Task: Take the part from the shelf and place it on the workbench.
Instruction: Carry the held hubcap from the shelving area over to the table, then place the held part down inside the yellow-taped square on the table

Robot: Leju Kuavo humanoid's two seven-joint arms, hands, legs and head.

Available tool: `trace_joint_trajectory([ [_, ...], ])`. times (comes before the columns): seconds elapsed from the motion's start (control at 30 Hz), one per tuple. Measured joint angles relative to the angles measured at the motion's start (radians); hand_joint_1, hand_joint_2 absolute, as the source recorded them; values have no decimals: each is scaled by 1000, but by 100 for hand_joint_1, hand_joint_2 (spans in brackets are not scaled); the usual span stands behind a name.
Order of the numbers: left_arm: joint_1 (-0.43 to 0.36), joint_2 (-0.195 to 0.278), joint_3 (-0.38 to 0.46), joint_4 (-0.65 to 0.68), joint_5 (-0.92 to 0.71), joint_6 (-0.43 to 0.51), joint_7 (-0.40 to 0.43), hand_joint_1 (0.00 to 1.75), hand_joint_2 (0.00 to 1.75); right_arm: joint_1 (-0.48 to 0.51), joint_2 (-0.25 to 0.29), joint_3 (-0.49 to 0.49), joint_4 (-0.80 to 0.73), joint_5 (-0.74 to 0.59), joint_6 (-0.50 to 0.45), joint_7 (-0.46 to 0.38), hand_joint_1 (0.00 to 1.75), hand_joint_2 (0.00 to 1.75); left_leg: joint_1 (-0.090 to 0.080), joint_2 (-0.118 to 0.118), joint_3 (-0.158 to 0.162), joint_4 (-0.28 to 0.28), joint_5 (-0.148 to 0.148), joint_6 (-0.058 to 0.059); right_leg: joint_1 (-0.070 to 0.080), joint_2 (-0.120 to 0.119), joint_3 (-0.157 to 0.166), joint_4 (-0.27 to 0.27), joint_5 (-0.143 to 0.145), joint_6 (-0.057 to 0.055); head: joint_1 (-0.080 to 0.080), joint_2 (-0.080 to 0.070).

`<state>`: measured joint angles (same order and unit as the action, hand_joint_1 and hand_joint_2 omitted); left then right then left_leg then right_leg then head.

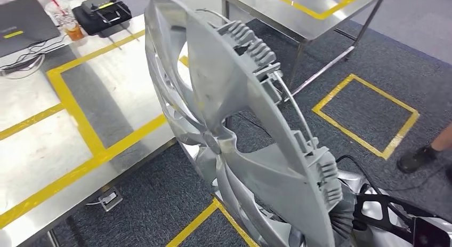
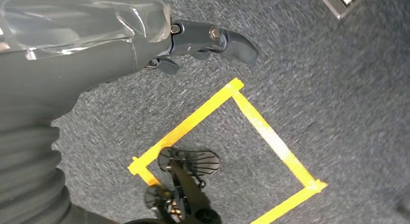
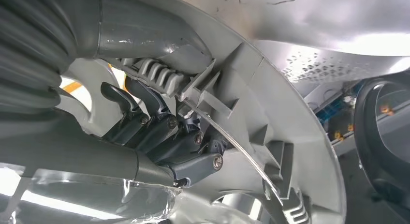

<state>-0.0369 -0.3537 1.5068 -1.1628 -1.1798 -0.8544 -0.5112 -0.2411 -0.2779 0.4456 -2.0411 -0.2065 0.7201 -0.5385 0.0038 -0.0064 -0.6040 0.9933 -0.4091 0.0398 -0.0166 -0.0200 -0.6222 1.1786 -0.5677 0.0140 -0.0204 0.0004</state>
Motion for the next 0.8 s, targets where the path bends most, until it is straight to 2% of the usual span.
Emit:
trace_joint_trajectory([
  [0.03,-1,-1,0,0,2,-2,3,0,175,2,0,0,0,0,0,1,168,175,0,-15,0,0,0,1,-1,9,-38,64,-18,1,2,0],
  [0.07,-1,-2,0,0,4,-4,6,0,175,4,0,0,0,0,0,3,168,175,1,-31,0,0,-1,1,-3,13,-68,106,-24,5,2,0],
  [0.1,0,-3,0,0,5,-6,8,0,175,6,0,0,0,-1,1,5,168,175,2,-48,1,1,-2,0,-6,14,-80,112,-15,13,2,0],
  [0.13,0,-4,0,0,7,-8,10,0,175,7,0,1,0,-1,1,7,168,175,4,-65,2,3,-4,-3,-9,17,-72,78,11,25,2,0],
  [0.2,2,-4,0,0,9,-10,12,0,175,6,-1,0,0,-1,1,8,168,175,8,-97,2,12,-11,-13,-19,41,-20,-56,76,44,4,0],
  [0.23,2,-4,0,0,10,-11,13,0,175,6,0,0,0,-1,1,9,168,175,8,-110,-1,18,-15,-20,-22,53,4,-109,98,44,5,0],
  [0.27,4,-4,0,0,11,-12,14,0,175,5,0,0,0,-2,1,9,168,175,8,-120,-4,23,-19,-27,-22,62,17,-139,109,38,5,0],
  [0.3,6,-4,0,0,13,-13,14,0,175,5,1,0,0,-2,1,11,168,175,9,-128,-8,26,-21,-34,-19,64,22,-147,111,29,5,0],
  [0.37,11,-3,0,0,15,-15,15,0,175,4,3,1,0,-4,1,14,168,175,13,-132,-13,27,-23,-44,-15,47,25,-149,112,11,5,0],
  [0.4,12,-4,1,-1,15,-15,16,0,175,3,5,2,0,-5,1,15,168,175,13,-114,-17,36,-29,-49,-16,39,27,-150,111,4,3,0],
  [0.43,12,-3,1,-1,16,-15,16,0,175,2,6,2,0,-6,1,16,168,175,13,-86,-29,62,-43,-53,-16,29,31,-151,110,-3,0,0],
  [0.5,8,-2,0,-1,17,-15,16,0,175,1,9,2,0,-8,1,18,168,175,11,-25,-84,173,-96,-60,-13,9,37,-152,105,-13,-6,0],
  [0.53,6,-2,0,-1,17,-15,17,0,175,2,9,2,0,-8,1,18,168,175,12,-11,-120,242,-123,-61,-11,-3,39,-152,102,-16,-7,0],
  [0.57,6,-2,0,-1,17,-15,18,0,175,2,9,2,0,-8,1,19,168,175,13,-5,-148,293,-137,-62,-8,-15,40,-152,100,-19,-7,0],
  [0.6,6,-3,0,-1,17,-15,19,0,175,2,9,3,0,-8,2,21,168,175,14,-2,-162,312,-134,-61,-6,-27,42,-152,98,-21,-7,0],
  [0.63,7,-3,0,-1,18,-15,20,0,175,2,10,4,0,-8,2,23,168,175,14,1,-155,292,-114,-59,-4,-38,44,-152,95,-22,-7,0],
  [0.67,7,-3,0,-1,19,-15,21,0,175,2,11,5,0,-8,2,25,168,175,12,10,-127,236,-82,-54,-1,-49,48,-152,92,-22,-7,0],
  [0.73,6,-2,0,-1,20,-15,23,0,175,0,13,5,0,-9,3,27,168,175,1,57,-58,101,-32,-36,5,-71,57,-152,84,-18,-6,0],
  [0.77,5,-2,0,-1,21,-15,24,0,175,0,14,5,0,-9,3,27,168,175,-6,75,-35,58,-22,-28,7,-81,61,-152,81,-14,-6,0],
  [0.8,4,-1,0,-1,21,-15,24,0,175,0,15,5,-1,-9,3,28,168,175,-12,84,-28,40,-23,-22,9,-91,63,-153,77,-9,-5,0],
])
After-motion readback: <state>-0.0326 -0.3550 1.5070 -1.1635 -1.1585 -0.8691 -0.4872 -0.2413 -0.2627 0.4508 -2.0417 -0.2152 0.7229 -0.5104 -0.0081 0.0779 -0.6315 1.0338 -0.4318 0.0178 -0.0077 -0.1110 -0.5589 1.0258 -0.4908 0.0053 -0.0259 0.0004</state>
